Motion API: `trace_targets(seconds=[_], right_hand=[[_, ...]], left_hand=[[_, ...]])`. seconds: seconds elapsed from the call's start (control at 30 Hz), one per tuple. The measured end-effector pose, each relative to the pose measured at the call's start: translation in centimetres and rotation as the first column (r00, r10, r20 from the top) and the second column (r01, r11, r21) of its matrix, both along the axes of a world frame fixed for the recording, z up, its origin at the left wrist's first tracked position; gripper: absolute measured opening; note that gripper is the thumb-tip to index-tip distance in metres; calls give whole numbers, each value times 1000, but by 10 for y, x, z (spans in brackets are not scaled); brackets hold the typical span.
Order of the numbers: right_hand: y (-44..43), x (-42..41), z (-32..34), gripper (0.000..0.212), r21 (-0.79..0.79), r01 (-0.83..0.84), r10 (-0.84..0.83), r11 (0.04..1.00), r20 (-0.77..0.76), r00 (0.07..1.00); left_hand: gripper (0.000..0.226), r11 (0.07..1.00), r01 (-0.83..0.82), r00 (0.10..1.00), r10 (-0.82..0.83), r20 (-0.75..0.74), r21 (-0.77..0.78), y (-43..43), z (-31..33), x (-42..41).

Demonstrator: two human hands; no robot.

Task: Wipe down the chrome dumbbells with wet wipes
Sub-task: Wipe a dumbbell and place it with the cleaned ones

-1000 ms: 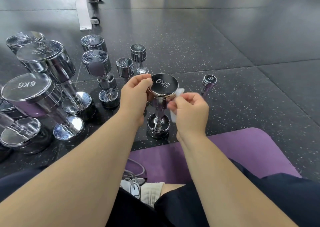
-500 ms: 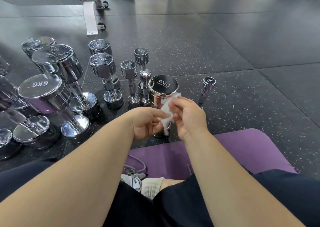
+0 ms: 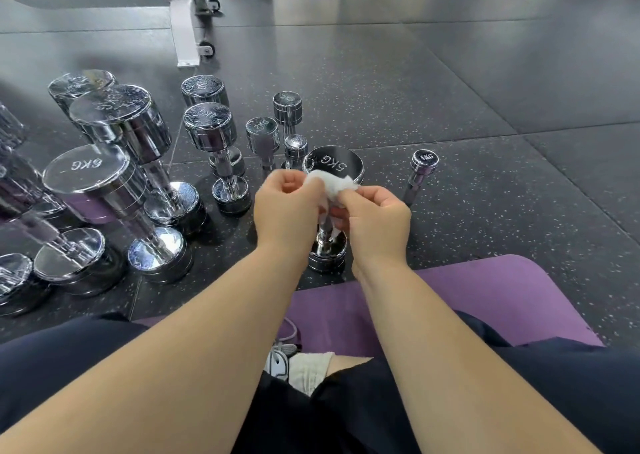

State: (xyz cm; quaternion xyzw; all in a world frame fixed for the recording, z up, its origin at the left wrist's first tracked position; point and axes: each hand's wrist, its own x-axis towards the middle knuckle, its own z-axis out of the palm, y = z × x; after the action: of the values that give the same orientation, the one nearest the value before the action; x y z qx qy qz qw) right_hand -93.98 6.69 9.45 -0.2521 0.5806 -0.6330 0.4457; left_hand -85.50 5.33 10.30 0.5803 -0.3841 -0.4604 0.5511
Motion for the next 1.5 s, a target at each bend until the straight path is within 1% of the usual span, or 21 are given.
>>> trace_targets(seconds=[0.03,0.1,0.2,0.3,0.37,0.47,0.53,0.63,0.7,0.8,0.87,0.93,1.0,1.07,1.13,1.17,1.23,1.3,1.37,1.43,1.5], right_hand=[[-1,0,-3,18,29,-10,10,1000,13,1000],[2,2,-9,21,95,-33,30,995,35,999],[6,2,-9,14,85,-17,17,996,1,1000],[2,-1,-5,11,30,8,-6,1000,-84,996],[-1,-1,-10,9,46,9,-3,999,-111,994],[2,4,-19,15,108,3,9,994,-112,994],[5,5,-20,15,74,16,-8,997,-108,994],[3,4,-7,6,-84,29,-35,996,-74,997],[-1,1,-5,11,-119,30,-39,992,-67,997],[-1,2,-16,21,-4,9,-9,1000,-56,998],[2,4,-17,17,34,-10,11,999,-11,1000],[3,4,-12,13,-15,-11,11,1000,33,999],[3,5,-7,14,-59,-37,38,998,23,999],[2,4,-7,16,-58,-73,74,996,17,997],[3,5,-8,17,1,-99,98,995,59,993],[4,5,-8,17,33,-105,101,994,90,991],[4,3,-8,17,50,-98,91,994,115,989],[1,0,-8,18,-3,-46,46,999,123,991],[-1,-1,-8,15,-37,-8,12,999,120,993],[1,2,-14,14,17,-13,11,1000,93,996],[2,5,-22,21,100,-33,18,994,149,989]], left_hand=[[9,999,36,998,-35,49,-19,0,-2,-1],[16,996,74,985,-81,151,55,3,-14,0],[3,989,-19,972,-15,233,145,3,-20,5],[6,995,-94,989,89,120,39,-4,-4,8],[5,1000,-24,996,22,83,15,-1,-1,4],[15,982,39,988,-66,142,186,9,-19,-4],[20,968,14,993,-43,110,251,11,-22,-6],[10,990,-13,997,23,-74,137,1,-7,-2],[10,992,-37,987,55,-152,118,-4,2,2],[16,968,-72,996,81,-29,242,-4,-12,5],[19,954,-40,997,57,-49,297,1,-14,2],[32,969,18,987,22,-159,245,1,-10,-2],[40,987,66,982,-38,-186,147,5,-6,-7],[32,996,57,998,-56,-13,69,10,-7,-9],[20,1000,4,984,-6,177,10,7,-13,-5],[12,1000,-1,973,2,231,-2,5,-14,-2],[10,999,-36,962,32,272,8,0,-14,2],[10,996,-82,960,90,266,-42,-5,-13,4],[12,994,-74,939,96,331,-79,-5,-12,5],[10,998,-61,931,63,359,-18,-3,-16,5],[9,998,-57,938,44,343,28,1,-17,4]])
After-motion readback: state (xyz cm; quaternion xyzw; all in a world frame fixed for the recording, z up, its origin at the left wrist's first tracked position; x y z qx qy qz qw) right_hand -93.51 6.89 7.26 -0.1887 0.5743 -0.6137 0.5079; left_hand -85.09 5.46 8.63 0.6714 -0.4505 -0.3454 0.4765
